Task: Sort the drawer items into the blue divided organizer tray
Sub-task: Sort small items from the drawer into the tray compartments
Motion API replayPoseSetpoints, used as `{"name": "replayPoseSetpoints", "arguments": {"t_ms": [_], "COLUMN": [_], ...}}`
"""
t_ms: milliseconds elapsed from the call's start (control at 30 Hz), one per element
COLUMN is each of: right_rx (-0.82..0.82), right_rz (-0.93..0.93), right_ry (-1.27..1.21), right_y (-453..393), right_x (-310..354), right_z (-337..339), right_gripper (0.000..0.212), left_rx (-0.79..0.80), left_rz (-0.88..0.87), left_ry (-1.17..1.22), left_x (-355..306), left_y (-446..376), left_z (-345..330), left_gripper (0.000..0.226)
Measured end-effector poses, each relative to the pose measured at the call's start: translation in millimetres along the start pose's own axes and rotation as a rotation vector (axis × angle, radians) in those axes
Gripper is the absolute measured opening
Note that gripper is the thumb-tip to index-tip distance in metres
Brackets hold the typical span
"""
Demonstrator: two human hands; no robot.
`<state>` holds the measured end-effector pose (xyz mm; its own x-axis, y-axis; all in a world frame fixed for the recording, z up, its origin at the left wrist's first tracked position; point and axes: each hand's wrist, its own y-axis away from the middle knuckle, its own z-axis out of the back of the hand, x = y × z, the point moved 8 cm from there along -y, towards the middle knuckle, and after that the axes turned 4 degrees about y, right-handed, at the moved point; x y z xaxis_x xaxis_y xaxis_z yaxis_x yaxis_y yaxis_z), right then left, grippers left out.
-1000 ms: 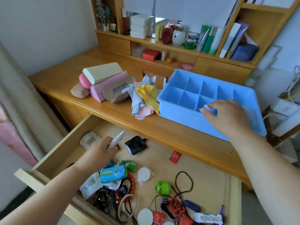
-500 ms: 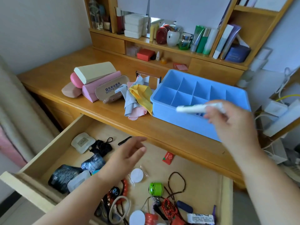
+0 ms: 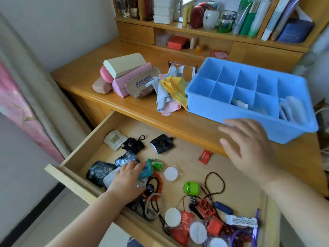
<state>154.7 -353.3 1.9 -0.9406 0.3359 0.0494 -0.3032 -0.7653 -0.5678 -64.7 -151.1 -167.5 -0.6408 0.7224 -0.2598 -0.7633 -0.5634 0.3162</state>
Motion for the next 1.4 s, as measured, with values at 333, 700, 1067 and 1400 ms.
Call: {"name": "replayPoseSetpoints", "arguments": {"t_ms": [333, 700, 1067, 1400], "right_rx": [0.633, 0.733, 0.380, -0.118], "right_rz": [-0.047, -0.258, -0.971, -0.605], "right_ry": [-0.232, -0.475, -1.150, -0.527], "right_y": [93, 100, 65, -40], "right_x": [77, 74, 49, -39], "right_z": [-99, -119, -85, 43], "right_gripper": [0.037, 0.028, 0.013, 0.018], "left_rx": [-0.239, -0.112, 0.116, -0.103], "left_rz": [0.171, -0.250, -0.128, -0.099], "left_ry": [-0.336, -0.368, 1.410, 1.352], "left_x": [1, -59, -119, -102], "left_y": [-32, -61, -5, -11], "left_z": [25, 0, 26, 32], "left_gripper": [0.054, 0.044, 0.025, 0.016]}}
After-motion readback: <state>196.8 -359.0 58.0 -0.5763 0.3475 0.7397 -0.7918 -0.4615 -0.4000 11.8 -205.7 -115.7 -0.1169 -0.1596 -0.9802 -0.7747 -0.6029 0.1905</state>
